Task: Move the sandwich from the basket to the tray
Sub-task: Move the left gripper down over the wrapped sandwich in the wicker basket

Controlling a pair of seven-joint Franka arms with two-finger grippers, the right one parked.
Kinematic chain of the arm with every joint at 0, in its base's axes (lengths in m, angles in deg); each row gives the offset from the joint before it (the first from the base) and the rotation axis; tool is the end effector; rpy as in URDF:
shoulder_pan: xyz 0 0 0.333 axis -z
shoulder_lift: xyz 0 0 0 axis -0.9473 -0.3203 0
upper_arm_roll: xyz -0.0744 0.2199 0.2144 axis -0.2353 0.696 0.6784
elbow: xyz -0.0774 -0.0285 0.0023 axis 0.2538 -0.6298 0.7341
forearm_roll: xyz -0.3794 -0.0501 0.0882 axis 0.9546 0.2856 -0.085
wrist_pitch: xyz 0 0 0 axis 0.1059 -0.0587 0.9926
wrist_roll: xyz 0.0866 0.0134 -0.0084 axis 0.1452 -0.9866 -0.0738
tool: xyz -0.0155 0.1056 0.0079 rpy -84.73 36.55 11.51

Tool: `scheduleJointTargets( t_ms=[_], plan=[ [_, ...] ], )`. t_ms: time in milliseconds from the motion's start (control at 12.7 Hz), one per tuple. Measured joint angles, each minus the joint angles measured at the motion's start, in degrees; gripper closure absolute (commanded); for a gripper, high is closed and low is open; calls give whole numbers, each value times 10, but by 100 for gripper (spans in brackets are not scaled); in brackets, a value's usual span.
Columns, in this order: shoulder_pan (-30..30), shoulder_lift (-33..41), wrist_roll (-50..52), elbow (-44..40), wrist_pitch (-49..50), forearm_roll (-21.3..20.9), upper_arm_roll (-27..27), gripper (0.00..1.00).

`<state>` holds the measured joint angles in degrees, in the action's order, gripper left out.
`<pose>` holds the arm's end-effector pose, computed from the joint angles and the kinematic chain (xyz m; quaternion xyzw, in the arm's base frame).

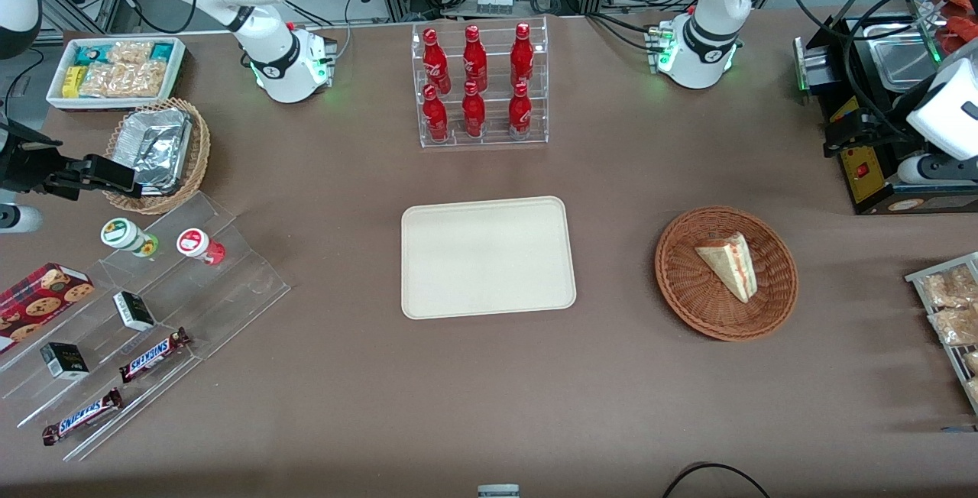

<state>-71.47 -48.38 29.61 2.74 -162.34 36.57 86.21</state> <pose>0.5416 -0.0111 0.6168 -0.9967 0.0249 0.0770 0.0084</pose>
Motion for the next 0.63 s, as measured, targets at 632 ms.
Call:
scheduleJointTargets(
  t_ms=[632],
  plan=[
    [-1, -18, -1, 27, -60, 0, 0, 0]
  ],
)
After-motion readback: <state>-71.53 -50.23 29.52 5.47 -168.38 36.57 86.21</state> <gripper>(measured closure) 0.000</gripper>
